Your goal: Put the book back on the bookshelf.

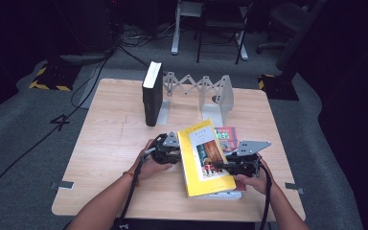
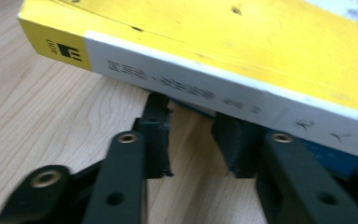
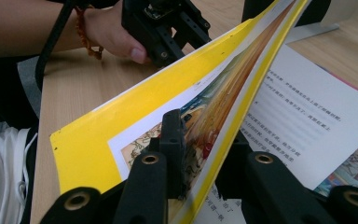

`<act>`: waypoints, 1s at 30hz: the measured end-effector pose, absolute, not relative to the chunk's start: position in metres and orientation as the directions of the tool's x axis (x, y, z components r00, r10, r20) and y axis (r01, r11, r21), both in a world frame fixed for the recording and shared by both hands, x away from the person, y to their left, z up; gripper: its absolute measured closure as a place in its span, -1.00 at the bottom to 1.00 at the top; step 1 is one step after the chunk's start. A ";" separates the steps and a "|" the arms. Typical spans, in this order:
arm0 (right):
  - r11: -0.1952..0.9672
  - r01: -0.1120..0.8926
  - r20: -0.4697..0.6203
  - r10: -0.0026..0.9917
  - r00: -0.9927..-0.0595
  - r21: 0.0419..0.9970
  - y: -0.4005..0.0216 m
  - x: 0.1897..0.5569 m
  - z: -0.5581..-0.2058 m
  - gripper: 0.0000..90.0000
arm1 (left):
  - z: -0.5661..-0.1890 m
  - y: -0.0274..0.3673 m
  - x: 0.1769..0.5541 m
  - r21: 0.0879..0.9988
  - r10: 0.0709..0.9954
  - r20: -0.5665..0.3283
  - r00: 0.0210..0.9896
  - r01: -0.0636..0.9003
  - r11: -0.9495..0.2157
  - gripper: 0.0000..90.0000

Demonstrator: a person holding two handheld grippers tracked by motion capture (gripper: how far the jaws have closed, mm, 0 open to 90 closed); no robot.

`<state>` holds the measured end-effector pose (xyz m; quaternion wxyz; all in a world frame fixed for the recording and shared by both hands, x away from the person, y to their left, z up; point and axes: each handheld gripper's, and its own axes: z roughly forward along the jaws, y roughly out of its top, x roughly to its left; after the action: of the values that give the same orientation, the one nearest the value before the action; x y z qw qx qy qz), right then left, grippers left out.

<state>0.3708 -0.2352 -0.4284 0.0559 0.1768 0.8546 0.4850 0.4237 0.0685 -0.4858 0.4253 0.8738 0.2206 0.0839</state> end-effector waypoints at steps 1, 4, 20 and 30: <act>0.466 0.240 0.070 0.353 -0.933 0.852 -0.235 0.370 -0.427 0.70 | -0.484 0.070 0.426 0.787 0.454 -0.049 0.890 0.315 -0.531 0.58; 0.461 0.223 0.052 0.354 -0.934 0.859 -0.236 0.368 -0.421 0.71 | -0.478 0.071 0.429 0.807 0.445 -0.053 0.894 0.300 -0.508 0.71; 0.483 0.140 -0.049 0.358 -0.932 0.864 -0.230 0.373 -0.386 0.62 | -0.416 0.076 0.439 0.875 0.441 0.035 0.897 0.186 -0.448 1.00; 0.462 0.107 -0.089 0.383 -0.920 0.880 -0.222 0.377 -0.384 0.73 | -0.393 0.068 0.432 0.892 0.402 0.098 0.910 0.098 -0.441 1.00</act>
<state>0.3773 -0.2217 -0.3840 0.1382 0.1452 0.8437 0.4980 0.4322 0.0677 -0.3933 0.5073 0.8354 0.1497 0.1497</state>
